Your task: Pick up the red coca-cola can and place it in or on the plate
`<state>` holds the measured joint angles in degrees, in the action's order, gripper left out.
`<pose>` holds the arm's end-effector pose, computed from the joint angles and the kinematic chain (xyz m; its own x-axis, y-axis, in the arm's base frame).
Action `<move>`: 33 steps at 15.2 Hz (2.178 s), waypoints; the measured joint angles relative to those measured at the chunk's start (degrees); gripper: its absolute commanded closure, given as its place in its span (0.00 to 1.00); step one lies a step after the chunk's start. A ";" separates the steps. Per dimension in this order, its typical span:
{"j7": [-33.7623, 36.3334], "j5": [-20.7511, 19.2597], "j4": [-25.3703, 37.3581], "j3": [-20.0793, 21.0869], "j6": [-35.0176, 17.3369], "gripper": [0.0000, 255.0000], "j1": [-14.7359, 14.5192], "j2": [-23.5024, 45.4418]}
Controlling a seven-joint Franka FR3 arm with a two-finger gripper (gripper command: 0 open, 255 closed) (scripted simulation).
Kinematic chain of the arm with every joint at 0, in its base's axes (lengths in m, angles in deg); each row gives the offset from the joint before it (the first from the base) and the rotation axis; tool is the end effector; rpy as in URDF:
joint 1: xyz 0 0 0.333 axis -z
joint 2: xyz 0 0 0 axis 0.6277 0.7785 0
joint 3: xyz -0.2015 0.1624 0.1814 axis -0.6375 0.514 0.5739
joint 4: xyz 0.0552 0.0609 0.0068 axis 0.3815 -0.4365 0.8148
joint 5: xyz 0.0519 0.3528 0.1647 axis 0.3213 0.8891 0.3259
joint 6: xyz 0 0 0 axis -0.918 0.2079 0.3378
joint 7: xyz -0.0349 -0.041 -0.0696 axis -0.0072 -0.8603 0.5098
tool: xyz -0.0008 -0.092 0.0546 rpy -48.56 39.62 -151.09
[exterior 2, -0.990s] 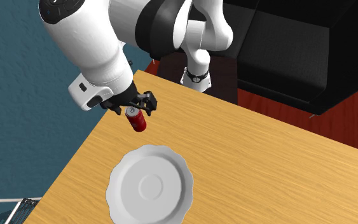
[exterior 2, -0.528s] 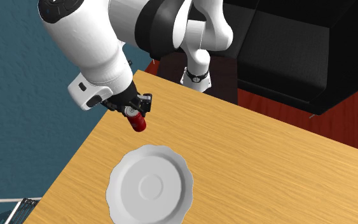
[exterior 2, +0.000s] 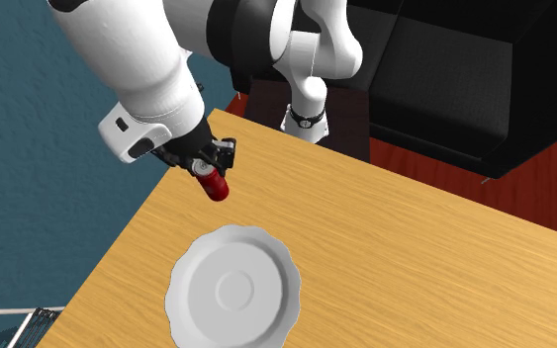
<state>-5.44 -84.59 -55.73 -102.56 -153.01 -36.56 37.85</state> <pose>0.4282 -0.1820 0.5376 0.9942 0.0983 -0.0441 0.0963 -0.9943 -0.0446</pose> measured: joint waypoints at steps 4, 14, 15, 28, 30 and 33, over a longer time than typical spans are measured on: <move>-0.08 0.17 3.42 0.10 3.11 1.00 -0.10 0.32; 0.11 0.85 11.96 0.50 9.99 0.00 -0.56 2.02; 0.10 0.85 11.96 0.49 9.99 0.00 -0.55 2.01; 11.54 -0.65 -19.13 1.73 -11.72 0.00 2.98 -11.20; 11.67 -0.72 -20.67 1.65 -13.34 0.00 3.06 -11.18; 11.66 -0.75 -22.79 1.41 -16.15 0.00 3.05 -10.49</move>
<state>6.22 -85.34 -78.52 -101.15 -169.16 -33.52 27.36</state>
